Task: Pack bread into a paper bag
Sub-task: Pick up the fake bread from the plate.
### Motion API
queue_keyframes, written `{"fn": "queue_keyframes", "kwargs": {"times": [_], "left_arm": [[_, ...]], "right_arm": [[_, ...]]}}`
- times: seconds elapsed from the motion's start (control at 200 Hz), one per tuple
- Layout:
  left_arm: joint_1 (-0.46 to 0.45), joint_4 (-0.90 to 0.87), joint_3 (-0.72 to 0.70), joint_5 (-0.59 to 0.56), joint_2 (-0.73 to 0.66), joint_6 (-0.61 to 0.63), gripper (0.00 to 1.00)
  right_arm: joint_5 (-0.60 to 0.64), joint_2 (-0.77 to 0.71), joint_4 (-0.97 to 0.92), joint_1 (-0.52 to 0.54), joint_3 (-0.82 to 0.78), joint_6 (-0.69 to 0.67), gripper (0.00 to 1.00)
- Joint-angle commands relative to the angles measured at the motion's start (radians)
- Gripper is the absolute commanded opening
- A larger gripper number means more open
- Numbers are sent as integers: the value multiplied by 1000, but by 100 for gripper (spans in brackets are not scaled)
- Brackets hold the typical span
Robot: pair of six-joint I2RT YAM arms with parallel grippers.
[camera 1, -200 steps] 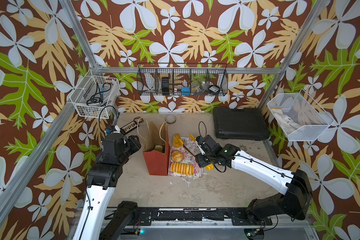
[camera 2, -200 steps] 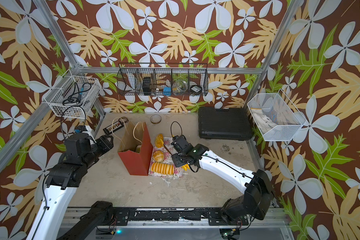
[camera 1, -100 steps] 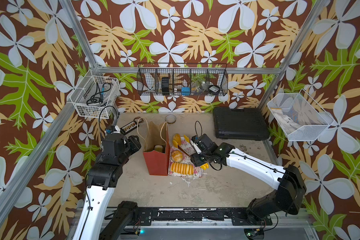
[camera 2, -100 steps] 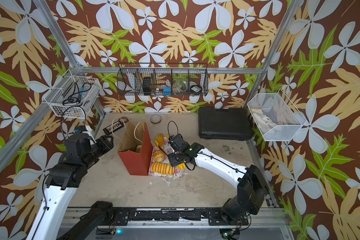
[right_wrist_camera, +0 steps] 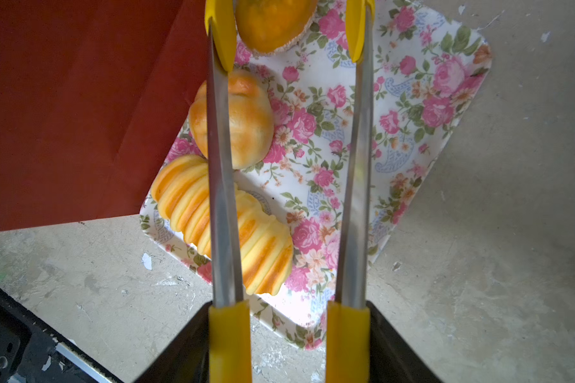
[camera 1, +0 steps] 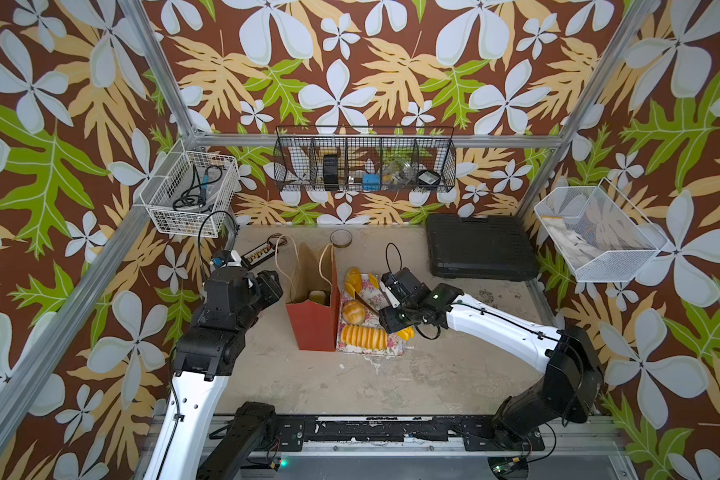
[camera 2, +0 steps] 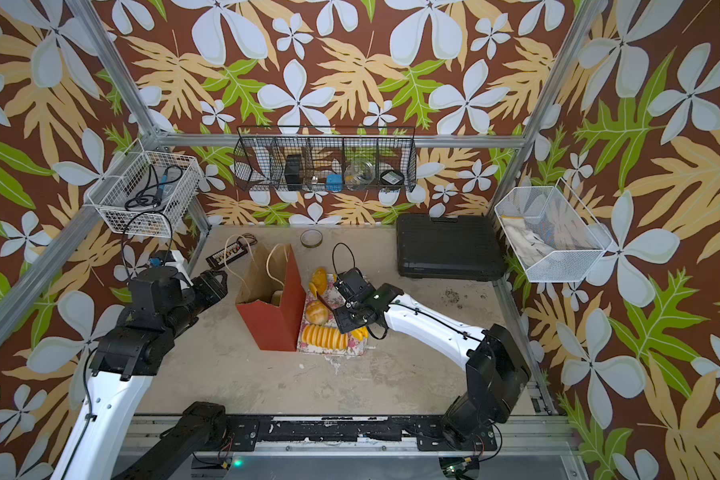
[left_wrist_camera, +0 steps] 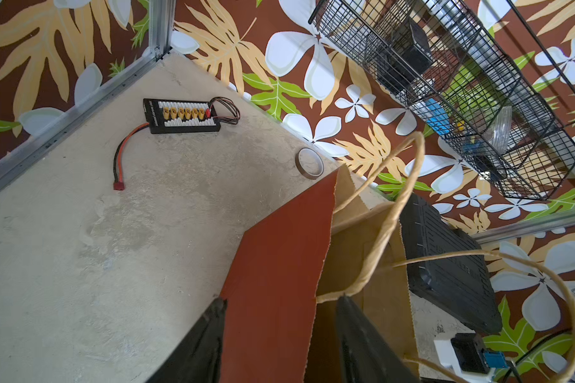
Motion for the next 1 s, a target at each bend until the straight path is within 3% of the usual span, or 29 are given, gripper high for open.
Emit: {"fn": "queue_keyframes", "kwargs": {"times": [0.0, 0.3, 0.38, 0.555, 0.766, 0.891, 0.991], "left_arm": [[-3, 2, 3, -15, -3, 11, 57], [-13, -3, 3, -35, -2, 16, 58], [-17, -1, -1, -37, 0, 16, 58], [-18, 3, -8, -34, 2, 13, 58], [-19, 6, -10, -41, -4, 13, 58], [-17, 13, -27, -58, -2, 6, 58], [-17, 23, -31, -65, 14, -17, 58]], "right_arm": [[-11, 19, 22, 1, 7, 12, 68], [-61, 115, 46, 0, 69, 15, 66], [-43, 118, 33, 1, 79, 14, 60], [4, 91, -3, 0, 81, 16, 36], [53, -20, -53, 2, 57, 25, 27], [147, -157, -117, 44, 77, 25, 27], [295, -214, -222, 163, 191, 9, 28]]}}
